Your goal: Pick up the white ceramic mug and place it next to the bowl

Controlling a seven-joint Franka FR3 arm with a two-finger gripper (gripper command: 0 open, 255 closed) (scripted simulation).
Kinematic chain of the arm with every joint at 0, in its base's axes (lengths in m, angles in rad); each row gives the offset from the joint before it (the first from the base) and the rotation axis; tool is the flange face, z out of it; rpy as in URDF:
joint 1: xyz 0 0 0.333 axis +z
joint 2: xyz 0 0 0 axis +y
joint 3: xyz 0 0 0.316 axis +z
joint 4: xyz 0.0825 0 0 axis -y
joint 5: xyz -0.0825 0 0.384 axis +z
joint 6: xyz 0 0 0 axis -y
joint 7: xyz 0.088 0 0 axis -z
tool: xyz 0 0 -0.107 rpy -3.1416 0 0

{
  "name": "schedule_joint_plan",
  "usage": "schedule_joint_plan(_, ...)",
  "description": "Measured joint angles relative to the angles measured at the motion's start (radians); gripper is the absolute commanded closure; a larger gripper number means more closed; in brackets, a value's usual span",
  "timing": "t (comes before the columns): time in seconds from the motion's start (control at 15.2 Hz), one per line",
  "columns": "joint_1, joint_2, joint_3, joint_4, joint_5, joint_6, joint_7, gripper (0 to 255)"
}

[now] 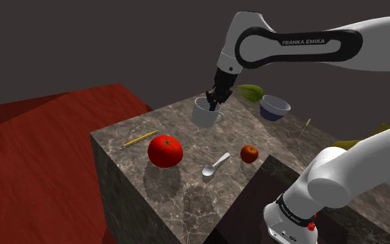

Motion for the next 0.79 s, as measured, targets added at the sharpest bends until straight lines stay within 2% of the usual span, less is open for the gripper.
schedule_joint_plan(0.33, -0.005, -0.013, -0.01, 0.042, -0.004, -0.056, -0.008, 255)
schedule_joint_plan(0.79, -0.067, -0.074, -0.122, -0.014, -0.045, -0.07, -0.163, 255)
